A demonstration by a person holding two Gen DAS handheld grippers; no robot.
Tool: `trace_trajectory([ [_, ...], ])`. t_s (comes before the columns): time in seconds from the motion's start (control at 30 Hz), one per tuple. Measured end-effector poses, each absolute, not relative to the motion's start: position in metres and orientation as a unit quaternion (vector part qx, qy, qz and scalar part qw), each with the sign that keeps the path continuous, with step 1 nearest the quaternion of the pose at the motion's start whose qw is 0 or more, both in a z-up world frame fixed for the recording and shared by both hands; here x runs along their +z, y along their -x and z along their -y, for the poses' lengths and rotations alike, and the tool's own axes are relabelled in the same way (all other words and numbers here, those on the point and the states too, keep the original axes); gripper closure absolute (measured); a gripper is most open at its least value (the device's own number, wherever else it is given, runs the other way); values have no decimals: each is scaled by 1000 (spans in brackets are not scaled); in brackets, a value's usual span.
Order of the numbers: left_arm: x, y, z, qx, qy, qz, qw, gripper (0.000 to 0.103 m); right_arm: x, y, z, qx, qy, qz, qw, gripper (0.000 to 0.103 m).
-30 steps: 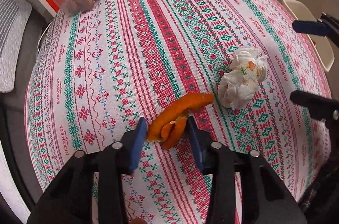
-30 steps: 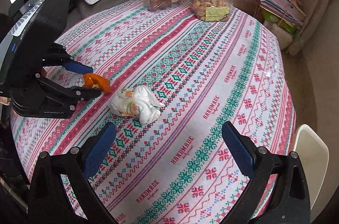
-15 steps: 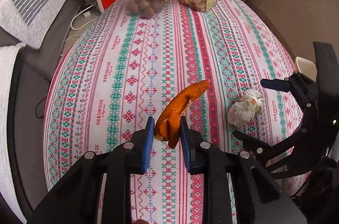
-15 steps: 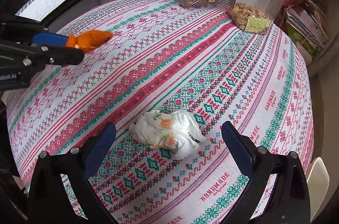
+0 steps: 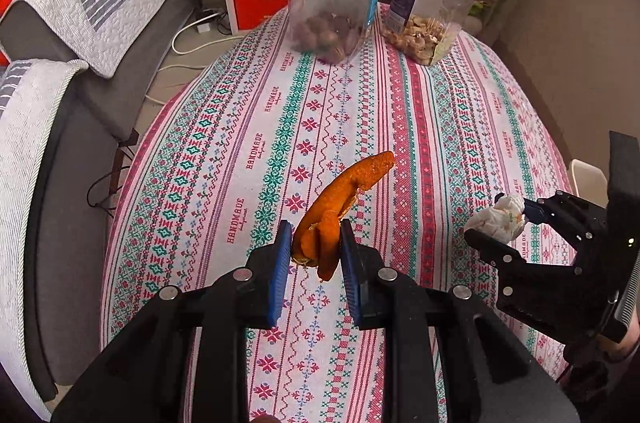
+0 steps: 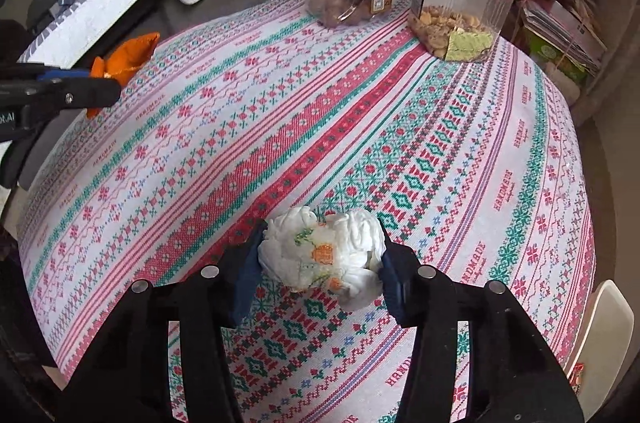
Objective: Collect trash
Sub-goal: 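Grasp the remaining orange peel with the left gripper while the right gripper grasps the crumpled tissue, then carry the peel and tissue to the bin and release both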
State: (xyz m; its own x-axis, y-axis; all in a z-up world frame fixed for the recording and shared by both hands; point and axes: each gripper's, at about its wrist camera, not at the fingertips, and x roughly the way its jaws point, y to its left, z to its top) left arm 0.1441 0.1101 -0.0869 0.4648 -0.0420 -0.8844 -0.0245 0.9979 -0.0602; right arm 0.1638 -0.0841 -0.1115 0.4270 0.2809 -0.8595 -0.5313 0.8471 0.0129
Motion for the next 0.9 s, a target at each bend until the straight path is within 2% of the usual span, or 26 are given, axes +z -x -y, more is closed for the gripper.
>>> trace_trajectory([
  [0.37, -78, -142, -100, -5, 42, -494, 869, 78, -62, -164, 105, 214, 44, -425, 878, 54],
  [0.9, -70, -140, -61, -10, 54, -465, 884, 78, -30, -156, 155, 149, 13, -373, 916, 54],
])
